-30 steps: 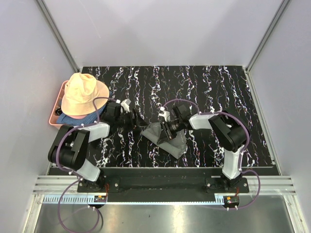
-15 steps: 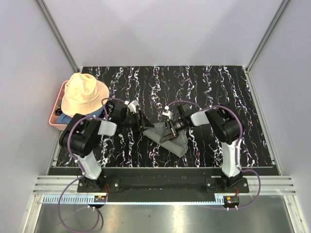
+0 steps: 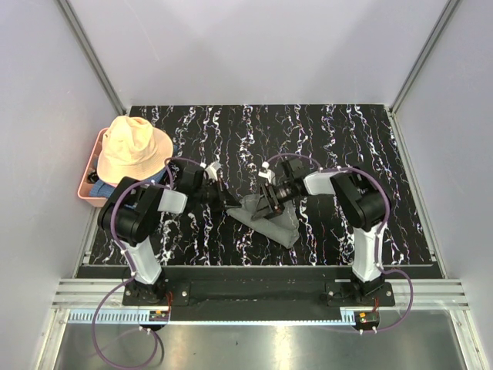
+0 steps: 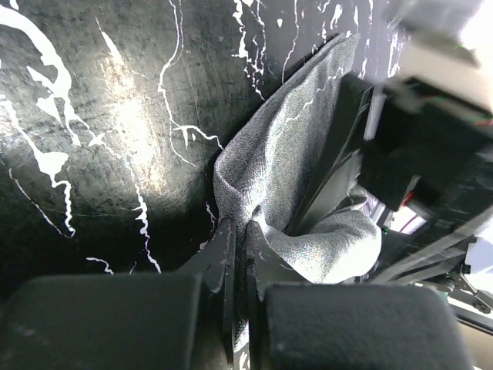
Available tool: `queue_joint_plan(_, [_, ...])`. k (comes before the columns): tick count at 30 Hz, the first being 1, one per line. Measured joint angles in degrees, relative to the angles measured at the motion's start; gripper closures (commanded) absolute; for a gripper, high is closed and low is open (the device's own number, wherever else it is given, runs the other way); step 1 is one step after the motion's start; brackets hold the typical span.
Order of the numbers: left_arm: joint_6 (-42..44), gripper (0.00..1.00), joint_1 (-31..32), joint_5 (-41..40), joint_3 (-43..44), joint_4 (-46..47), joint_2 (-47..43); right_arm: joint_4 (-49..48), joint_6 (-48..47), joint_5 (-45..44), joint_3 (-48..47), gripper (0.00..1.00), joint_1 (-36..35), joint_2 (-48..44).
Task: Fold the napkin, place the utensils inside, and roll it up
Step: Roll the napkin with the utensil
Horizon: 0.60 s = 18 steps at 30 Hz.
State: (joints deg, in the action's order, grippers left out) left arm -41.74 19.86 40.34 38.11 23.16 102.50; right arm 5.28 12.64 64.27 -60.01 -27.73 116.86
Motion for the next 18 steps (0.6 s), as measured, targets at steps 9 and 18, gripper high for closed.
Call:
queue_joint_plan(9, [2.2, 1.00, 0.3, -1.2, 5.1, -11.3, 0.0, 7.9, -6.6, -29.7, -1.4, 0.23, -3.9, -18.4])
queue_joint_plan(18, [2.9, 1.00, 0.4, -1.8, 7.3, -16.9, 0.0, 8.2, -15.4, -58.8, -0.3, 0.28, -25.2, -23.3])
